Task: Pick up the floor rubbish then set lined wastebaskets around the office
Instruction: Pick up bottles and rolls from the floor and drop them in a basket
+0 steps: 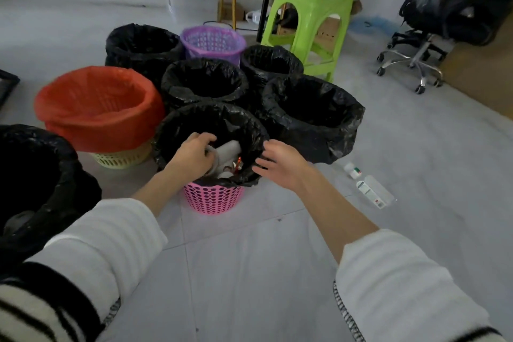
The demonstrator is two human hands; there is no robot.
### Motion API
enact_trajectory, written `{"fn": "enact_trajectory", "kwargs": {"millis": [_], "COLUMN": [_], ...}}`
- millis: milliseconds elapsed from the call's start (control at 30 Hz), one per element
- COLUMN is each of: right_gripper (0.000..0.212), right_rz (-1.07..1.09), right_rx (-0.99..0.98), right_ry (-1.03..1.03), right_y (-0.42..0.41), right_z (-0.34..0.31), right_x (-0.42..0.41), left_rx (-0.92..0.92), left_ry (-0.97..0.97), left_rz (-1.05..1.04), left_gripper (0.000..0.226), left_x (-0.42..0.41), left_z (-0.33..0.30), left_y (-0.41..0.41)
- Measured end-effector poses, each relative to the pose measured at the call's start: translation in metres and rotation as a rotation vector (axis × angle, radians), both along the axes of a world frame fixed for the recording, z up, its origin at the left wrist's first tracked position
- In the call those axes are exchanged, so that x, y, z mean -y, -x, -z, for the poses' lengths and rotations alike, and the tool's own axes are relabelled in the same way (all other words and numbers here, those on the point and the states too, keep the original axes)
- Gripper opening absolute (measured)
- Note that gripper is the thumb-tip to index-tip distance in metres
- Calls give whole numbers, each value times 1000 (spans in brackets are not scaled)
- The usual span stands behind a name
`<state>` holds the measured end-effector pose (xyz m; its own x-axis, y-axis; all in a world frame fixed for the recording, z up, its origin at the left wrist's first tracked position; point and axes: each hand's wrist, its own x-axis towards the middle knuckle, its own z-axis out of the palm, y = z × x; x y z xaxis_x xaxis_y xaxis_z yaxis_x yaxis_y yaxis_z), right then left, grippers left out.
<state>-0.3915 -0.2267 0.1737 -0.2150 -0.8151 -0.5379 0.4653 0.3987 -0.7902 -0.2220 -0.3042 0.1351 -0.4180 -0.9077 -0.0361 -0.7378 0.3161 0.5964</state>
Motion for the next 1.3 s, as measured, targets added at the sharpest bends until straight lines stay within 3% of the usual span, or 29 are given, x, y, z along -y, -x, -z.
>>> {"fn": "enact_trajectory", "kwargs": {"millis": [200, 300, 400, 567, 700, 867, 1033, 1133, 1300], "right_gripper": [9, 12, 15, 56, 80, 79, 57, 60, 67], "right_rz": [-59, -150, -440, -687, -666, -620, -527, -471, -397], "right_rx": [-147, -345, -862, -1139, -1094, -1020, -917, -902, -838], "right_ry": [-96, -211, -421, -786, -870, -804, -736, -709, -674], "right_y": [77, 136, 209, 298, 328, 328, 345, 359, 361], "right_z": [29, 54, 95, 174, 233, 269, 283, 280, 264], "right_x": [-63, -110, -158, -232, -273, -301, -299, -290, -281], "left_rx": [-158, -193, -124, 152, 321, 558, 477, 473, 498], "left_ry": [70, 115, 11, -247, -334, -188, -81, -85, -202], "left_rz": [24, 81, 212, 361, 415, 502, 323, 303, 321], "left_gripper": [31, 29, 25, 33, 49, 65, 41, 25, 23], "left_x": [-54, -87, -130, -199, -241, -254, -272, -276, -272], "left_z": [10, 37, 81, 178, 229, 257, 272, 277, 268], "left_y": [77, 140, 209, 286, 322, 346, 371, 383, 374]}}
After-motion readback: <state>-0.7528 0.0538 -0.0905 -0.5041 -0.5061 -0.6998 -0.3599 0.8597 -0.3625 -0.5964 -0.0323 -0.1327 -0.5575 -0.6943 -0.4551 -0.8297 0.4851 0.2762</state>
